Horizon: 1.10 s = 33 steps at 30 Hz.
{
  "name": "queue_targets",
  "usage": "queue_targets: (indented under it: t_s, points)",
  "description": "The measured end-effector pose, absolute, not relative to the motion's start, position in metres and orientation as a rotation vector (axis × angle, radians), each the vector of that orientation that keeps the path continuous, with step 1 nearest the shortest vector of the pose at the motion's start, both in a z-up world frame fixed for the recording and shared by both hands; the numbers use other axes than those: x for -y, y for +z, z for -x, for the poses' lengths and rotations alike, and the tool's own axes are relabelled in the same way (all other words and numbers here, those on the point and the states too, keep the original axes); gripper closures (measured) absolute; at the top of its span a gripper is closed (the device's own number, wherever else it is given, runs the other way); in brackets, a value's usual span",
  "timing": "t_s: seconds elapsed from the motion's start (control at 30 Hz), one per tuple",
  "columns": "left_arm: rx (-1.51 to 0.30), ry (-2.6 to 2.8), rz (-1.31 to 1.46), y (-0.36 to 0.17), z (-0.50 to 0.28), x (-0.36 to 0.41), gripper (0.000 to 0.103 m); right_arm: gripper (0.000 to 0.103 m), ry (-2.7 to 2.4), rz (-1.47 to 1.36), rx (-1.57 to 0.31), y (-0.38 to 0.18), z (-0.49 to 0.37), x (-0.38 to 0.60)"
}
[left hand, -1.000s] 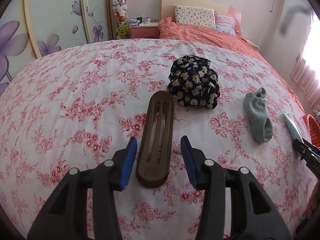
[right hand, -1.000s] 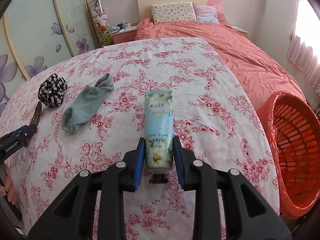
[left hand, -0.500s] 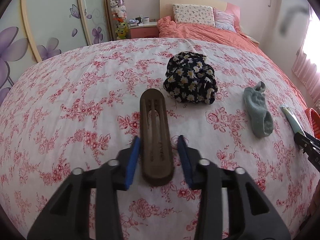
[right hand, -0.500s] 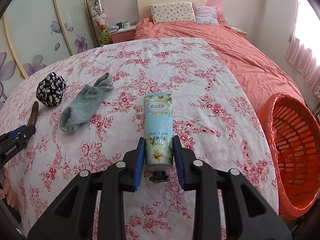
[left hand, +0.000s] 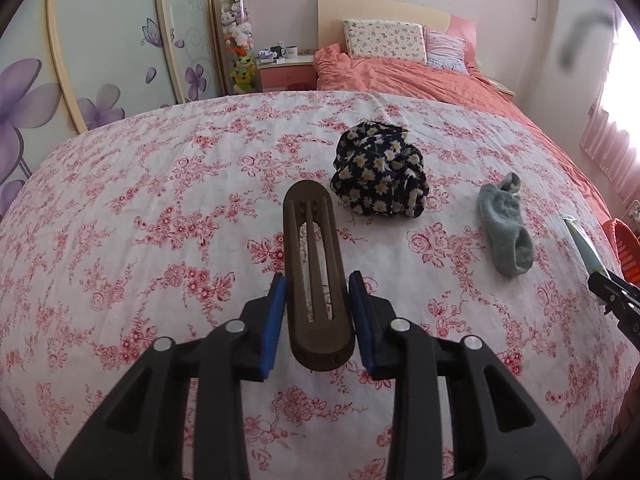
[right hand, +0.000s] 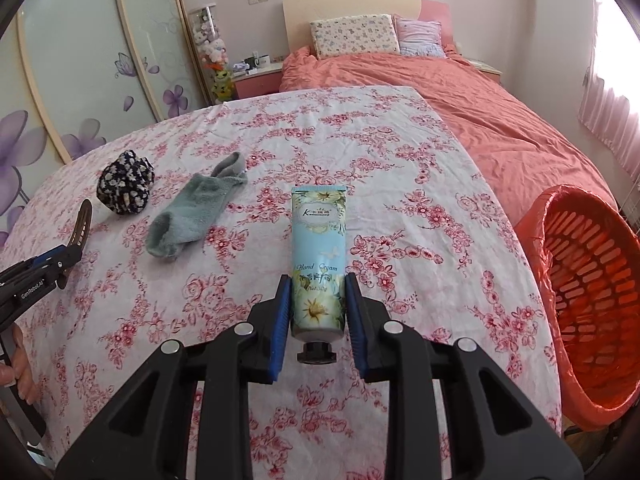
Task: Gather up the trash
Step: 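Carry the clip and cream tube over the orange basket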
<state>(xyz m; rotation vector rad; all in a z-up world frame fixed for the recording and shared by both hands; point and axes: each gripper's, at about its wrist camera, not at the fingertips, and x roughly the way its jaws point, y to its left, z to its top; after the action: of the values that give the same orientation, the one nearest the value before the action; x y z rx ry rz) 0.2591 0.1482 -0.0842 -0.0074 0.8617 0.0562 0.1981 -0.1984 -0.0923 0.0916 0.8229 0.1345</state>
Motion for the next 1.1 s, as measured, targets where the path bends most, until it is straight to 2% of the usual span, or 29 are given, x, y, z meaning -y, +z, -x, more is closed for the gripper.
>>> queue_targets:
  t_s: [0.5, 1.1]
  points:
    - [-0.821, -0.052, 0.007, -0.041, -0.244, -0.111, 0.071, 0.076, 0.119, -0.150, -0.730, -0.047, -0.173, 0.229]
    - [-0.748, -0.283, -0.052, 0.005, -0.226, 0.007, 0.071, 0.076, -0.002, -0.224, -0.627, -0.022, -0.129, 0.304]
